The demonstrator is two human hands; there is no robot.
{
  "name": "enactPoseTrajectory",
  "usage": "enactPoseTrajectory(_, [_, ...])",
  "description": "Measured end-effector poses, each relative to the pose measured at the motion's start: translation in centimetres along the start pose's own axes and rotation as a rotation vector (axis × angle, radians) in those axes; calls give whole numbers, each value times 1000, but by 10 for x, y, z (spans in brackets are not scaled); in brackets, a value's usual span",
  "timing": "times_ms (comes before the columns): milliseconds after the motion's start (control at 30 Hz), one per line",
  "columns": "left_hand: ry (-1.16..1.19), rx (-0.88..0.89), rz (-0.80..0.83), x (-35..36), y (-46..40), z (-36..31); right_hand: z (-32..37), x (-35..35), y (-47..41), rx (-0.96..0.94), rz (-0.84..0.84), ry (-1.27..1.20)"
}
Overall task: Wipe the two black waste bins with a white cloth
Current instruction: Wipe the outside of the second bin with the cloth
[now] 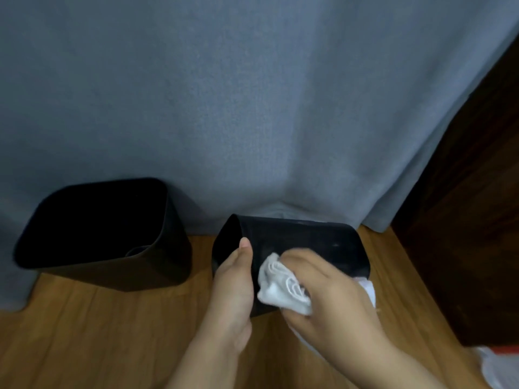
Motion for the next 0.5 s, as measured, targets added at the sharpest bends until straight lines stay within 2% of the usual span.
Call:
enactPoseTrajectory(100, [-2, 2, 8, 1, 3, -1, -3, 4, -6, 25, 38, -23])
enactPoseTrajectory(233, [-21, 10, 14, 3, 6, -2, -8, 4, -26, 79, -24, -24])
enactPoseTrajectory(367, [-16, 11, -8, 0, 2, -1, -6, 3, -1, 17, 129, 35])
enactPoseTrajectory(500, [-19, 25, -7, 2, 3, 2, -7, 6, -13, 48, 7, 44])
Point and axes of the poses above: each hand's wrist, its own y-axis away from the middle knuckle, its own x-axis out of the palm, z = x × y, the point moved 3 cm from there along -y, towards the middle knuckle, and after that the axes turned 15 degrees about x, right-handed, at the moved point
